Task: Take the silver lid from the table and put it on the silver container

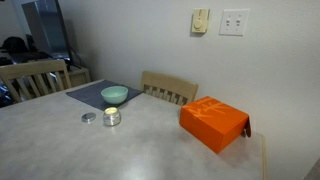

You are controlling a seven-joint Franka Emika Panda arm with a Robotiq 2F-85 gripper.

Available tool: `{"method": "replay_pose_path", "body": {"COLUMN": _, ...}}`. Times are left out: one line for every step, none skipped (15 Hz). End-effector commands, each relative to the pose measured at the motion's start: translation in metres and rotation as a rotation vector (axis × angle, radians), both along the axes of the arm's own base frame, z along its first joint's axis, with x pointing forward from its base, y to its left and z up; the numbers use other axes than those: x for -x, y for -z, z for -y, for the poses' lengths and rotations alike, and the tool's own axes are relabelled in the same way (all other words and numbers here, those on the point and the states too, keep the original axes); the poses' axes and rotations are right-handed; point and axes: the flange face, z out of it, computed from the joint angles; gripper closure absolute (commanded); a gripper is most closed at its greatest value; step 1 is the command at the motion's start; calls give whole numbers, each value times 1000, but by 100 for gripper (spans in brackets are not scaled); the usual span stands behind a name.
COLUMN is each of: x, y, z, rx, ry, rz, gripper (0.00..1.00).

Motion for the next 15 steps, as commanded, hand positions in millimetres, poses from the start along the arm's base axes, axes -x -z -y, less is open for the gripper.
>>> {"method": "replay_pose_path", "body": {"x": 0, "y": 0, "z": 0, "rx": 0, "ry": 0, "rz": -1, "gripper": 0}}
{"method": "replay_pose_path", "body": {"x": -3, "y": 1, "z": 1, "rx": 6, "ry": -9, "rz": 20, "gripper": 0}}
{"method": "replay_pose_path", "body": {"x": -5, "y": 1, "z": 2, "rx": 29, "ry": -15, "rz": 53, "gripper": 0}}
{"method": "replay_pose_path", "body": {"x": -8, "y": 2, "z": 4, "rx": 56, "ry": -30, "rz": 89, "gripper": 0}}
{"method": "replay_pose_path", "body": {"x": -12, "y": 3, "z": 5, "rx": 80, "ry": -42, "rz": 121, "gripper": 0}}
{"method": "replay_pose_path", "body": {"x": -16, "y": 3, "z": 7, "rx": 95, "ry": -48, "rz": 160, "gripper": 0}}
{"method": "replay_pose_path", "body": {"x": -19, "y": 3, "z": 9, "rx": 105, "ry": -55, "rz": 199, "gripper": 0}}
{"method": "replay_pose_path", "body": {"x": -25, "y": 4, "z": 12, "rx": 102, "ry": -59, "rz": 240, "gripper": 0}}
{"method": "replay_pose_path", "body": {"x": -28, "y": 4, "z": 14, "rx": 102, "ry": -63, "rz": 270, "gripper": 0}}
{"method": "replay_pose_path", "body": {"x": -33, "y": 5, "z": 17, "rx": 87, "ry": -64, "rz": 298, "gripper": 0}}
{"method": "replay_pose_path", "body": {"x": -38, "y": 8, "z": 21, "rx": 76, "ry": -55, "rz": 297, "gripper": 0}}
{"method": "replay_pose_path", "body": {"x": -42, "y": 12, "z": 27, "rx": 58, "ry": -31, "rz": 258, "gripper": 0}}
{"method": "replay_pose_path", "body": {"x": -33, "y": 2, "z": 15, "rx": 80, "ry": -38, "rz": 273, "gripper": 0}}
{"method": "replay_pose_path", "body": {"x": -35, "y": 5, "z": 19, "rx": 78, "ry": -31, "rz": 267, "gripper": 0}}
{"method": "replay_pose_path", "body": {"x": -37, "y": 7, "z": 22, "rx": 77, "ry": -27, "rz": 262, "gripper": 0}}
